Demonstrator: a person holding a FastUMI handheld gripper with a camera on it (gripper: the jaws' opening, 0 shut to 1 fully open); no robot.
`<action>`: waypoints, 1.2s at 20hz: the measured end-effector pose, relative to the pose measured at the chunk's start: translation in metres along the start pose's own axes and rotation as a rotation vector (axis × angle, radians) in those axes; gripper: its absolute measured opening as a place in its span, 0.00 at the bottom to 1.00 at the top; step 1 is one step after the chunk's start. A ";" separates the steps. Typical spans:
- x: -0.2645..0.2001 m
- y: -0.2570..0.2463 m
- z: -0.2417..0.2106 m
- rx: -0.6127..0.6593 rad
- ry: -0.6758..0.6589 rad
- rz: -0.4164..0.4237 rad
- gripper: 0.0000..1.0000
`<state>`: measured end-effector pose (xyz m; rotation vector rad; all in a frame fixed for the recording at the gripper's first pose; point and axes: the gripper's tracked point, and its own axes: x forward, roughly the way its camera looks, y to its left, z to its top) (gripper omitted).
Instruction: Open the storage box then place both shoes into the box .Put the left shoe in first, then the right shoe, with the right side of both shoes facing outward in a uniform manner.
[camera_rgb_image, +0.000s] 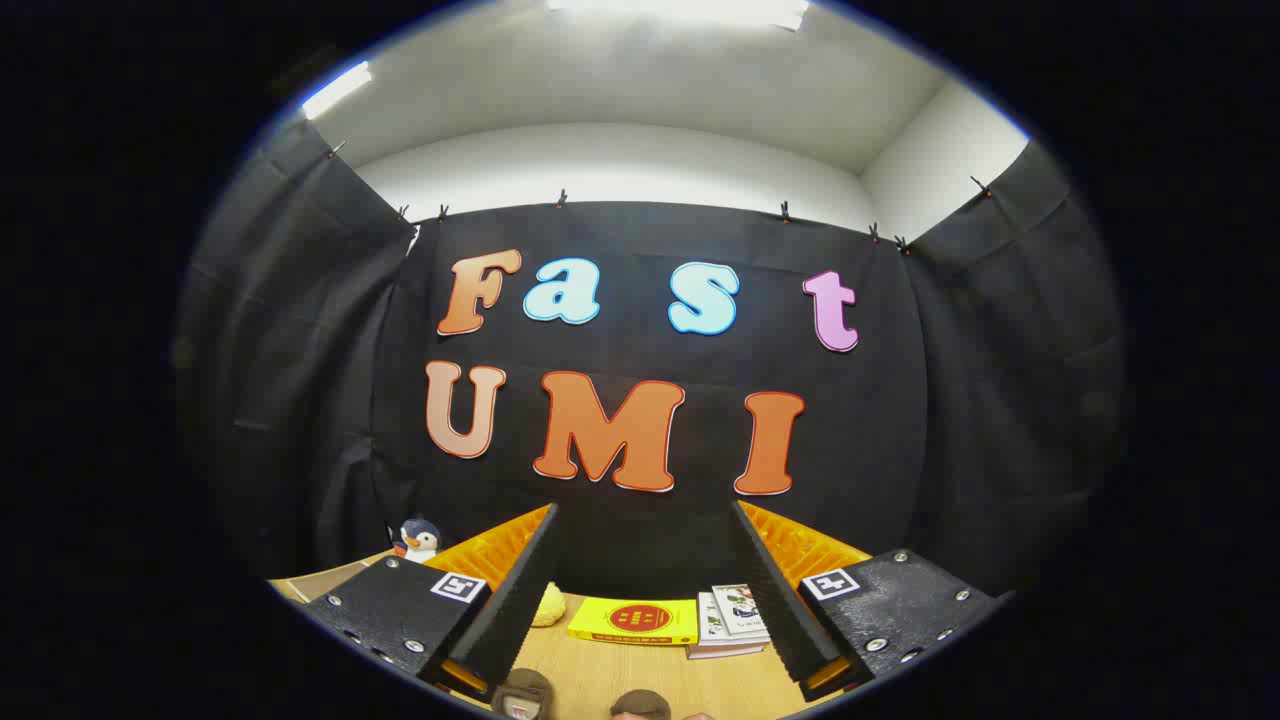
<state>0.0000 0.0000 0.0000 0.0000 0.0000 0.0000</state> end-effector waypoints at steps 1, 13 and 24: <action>-0.001 0.003 0.002 0.000 -0.004 0.006 0.99; -0.003 0.002 0.009 -0.020 -0.016 0.019 0.99; -0.002 0.042 -0.029 0.039 0.071 0.149 0.99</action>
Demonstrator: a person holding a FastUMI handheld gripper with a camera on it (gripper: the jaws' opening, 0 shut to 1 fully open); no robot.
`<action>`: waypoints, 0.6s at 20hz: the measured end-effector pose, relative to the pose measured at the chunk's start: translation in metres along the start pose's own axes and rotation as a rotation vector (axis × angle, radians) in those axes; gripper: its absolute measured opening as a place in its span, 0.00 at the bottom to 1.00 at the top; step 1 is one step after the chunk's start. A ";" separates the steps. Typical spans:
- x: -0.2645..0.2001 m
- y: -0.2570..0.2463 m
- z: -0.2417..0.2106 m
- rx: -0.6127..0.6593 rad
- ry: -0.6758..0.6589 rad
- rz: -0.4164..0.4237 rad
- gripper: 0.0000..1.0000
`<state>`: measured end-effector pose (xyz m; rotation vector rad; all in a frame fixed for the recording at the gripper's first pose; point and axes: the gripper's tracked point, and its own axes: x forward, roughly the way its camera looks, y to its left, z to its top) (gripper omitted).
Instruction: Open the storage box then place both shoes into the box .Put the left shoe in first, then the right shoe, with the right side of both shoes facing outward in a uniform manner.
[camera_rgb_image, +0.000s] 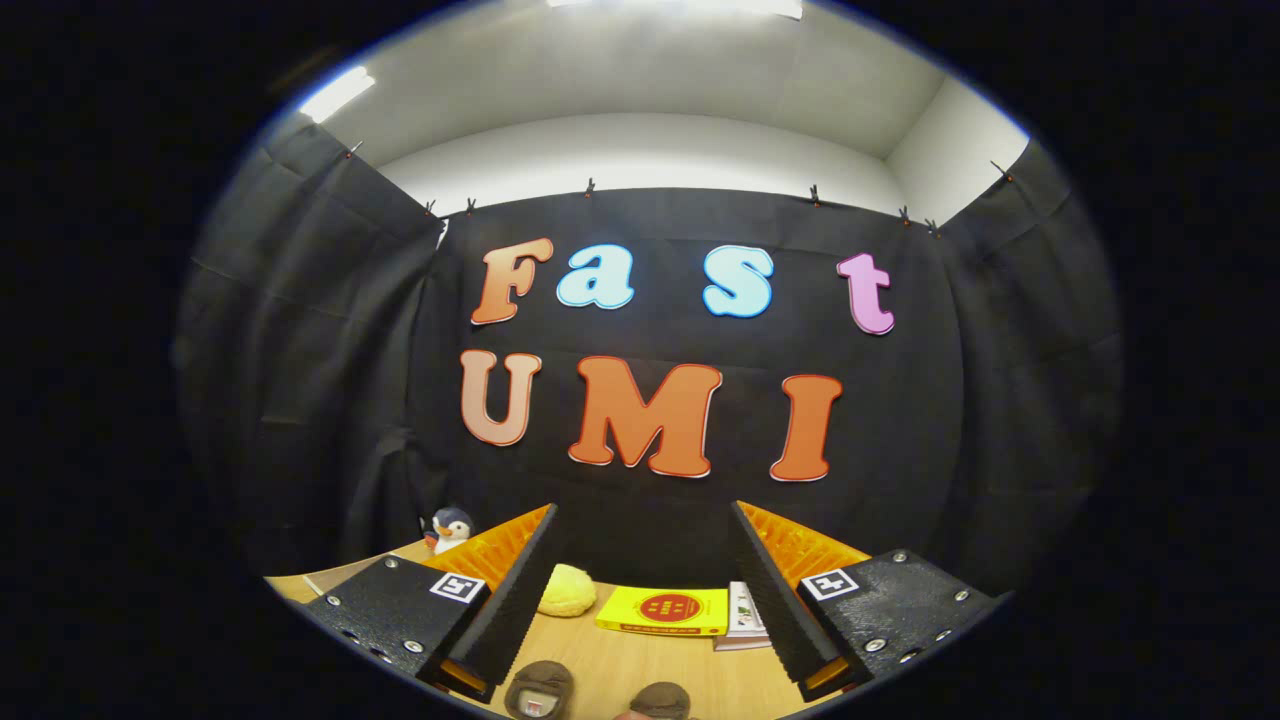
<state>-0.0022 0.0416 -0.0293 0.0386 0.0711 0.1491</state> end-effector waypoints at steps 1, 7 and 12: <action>0.001 0.008 -0.009 0.014 0.017 0.027 0.99; 0.014 0.060 -0.073 0.101 0.174 0.180 0.99; 0.022 0.116 -0.140 0.224 0.374 0.331 0.99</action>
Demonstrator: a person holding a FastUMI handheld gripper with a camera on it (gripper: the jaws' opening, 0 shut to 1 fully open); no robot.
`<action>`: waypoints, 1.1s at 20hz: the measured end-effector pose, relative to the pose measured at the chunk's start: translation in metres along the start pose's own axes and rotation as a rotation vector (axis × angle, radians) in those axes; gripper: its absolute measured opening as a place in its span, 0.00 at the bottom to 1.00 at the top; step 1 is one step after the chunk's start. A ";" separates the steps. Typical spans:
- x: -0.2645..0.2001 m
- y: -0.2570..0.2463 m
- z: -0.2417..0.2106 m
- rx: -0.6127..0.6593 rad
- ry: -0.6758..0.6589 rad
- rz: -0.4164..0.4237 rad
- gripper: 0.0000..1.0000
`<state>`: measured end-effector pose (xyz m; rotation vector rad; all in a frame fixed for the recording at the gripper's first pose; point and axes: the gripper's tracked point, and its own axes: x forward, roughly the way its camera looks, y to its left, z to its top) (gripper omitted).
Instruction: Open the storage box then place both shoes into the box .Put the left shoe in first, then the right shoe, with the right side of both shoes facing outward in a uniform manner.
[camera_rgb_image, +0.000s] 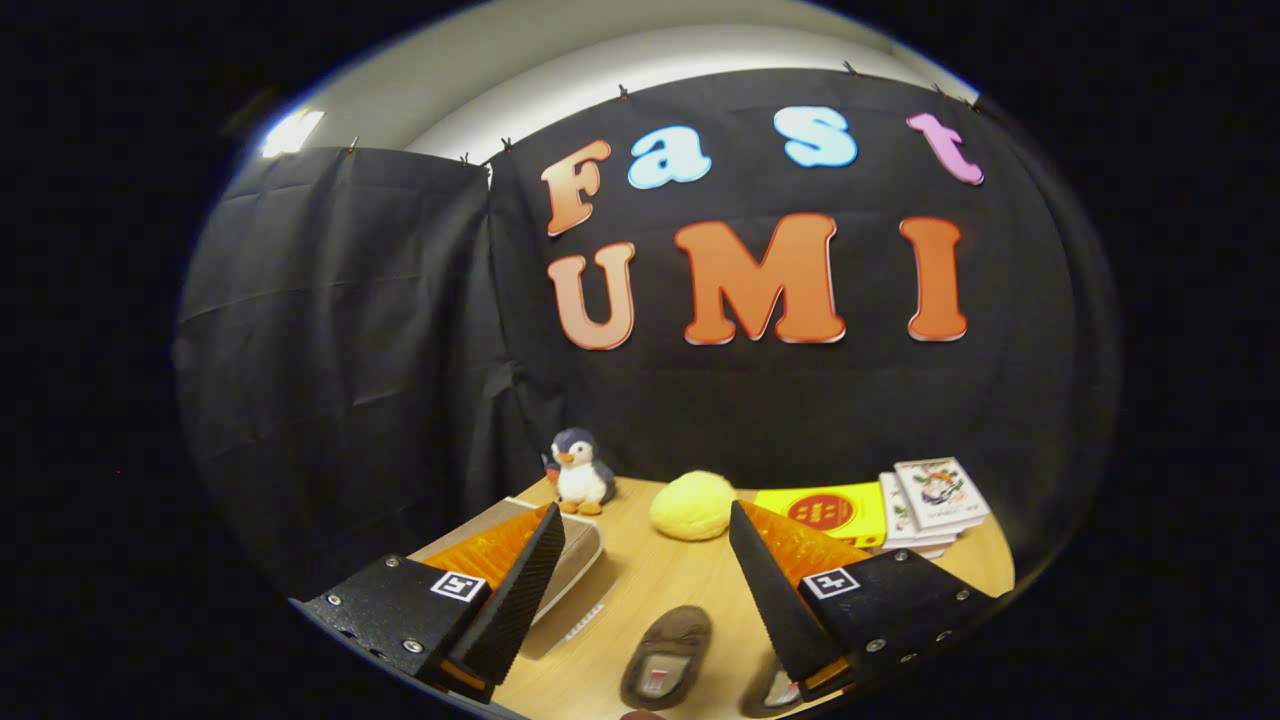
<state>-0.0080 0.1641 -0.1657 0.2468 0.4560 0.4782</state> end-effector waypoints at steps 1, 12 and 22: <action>0.007 0.010 -0.016 0.031 0.044 0.038 0.99; 0.071 0.074 -0.116 0.298 0.380 0.318 0.98; 0.117 0.107 -0.181 0.691 0.587 0.480 0.98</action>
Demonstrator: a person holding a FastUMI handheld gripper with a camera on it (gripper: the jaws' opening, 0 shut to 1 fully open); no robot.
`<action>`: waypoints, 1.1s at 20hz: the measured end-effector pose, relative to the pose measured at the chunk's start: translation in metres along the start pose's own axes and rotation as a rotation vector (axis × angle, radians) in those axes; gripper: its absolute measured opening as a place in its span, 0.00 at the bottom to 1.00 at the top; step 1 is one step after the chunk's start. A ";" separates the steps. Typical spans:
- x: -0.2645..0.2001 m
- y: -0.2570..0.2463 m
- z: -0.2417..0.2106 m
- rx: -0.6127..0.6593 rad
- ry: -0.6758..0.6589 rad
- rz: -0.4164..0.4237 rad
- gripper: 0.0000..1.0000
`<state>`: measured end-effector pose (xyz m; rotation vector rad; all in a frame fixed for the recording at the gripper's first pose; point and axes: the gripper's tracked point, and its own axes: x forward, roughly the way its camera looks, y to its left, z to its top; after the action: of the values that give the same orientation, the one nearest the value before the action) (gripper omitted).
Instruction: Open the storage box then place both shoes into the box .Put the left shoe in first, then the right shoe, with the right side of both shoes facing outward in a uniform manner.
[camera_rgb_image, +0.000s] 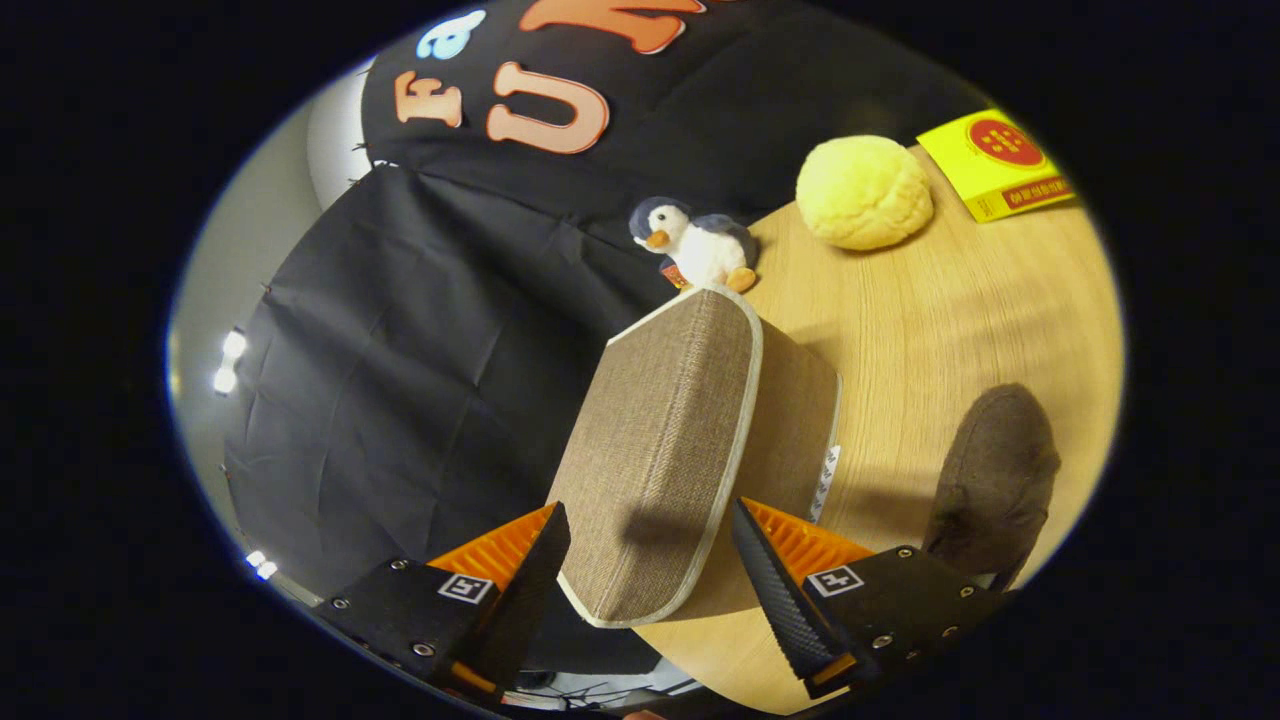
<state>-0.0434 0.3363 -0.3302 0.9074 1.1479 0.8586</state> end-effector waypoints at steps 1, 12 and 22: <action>0.004 -0.004 -0.002 0.025 0.009 0.004 0.98; 0.031 -0.010 -0.007 0.229 0.028 0.136 0.92; 0.009 0.008 0.006 0.265 -0.042 0.195 0.60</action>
<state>-0.0362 0.3462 -0.3255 1.2657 1.1675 0.8517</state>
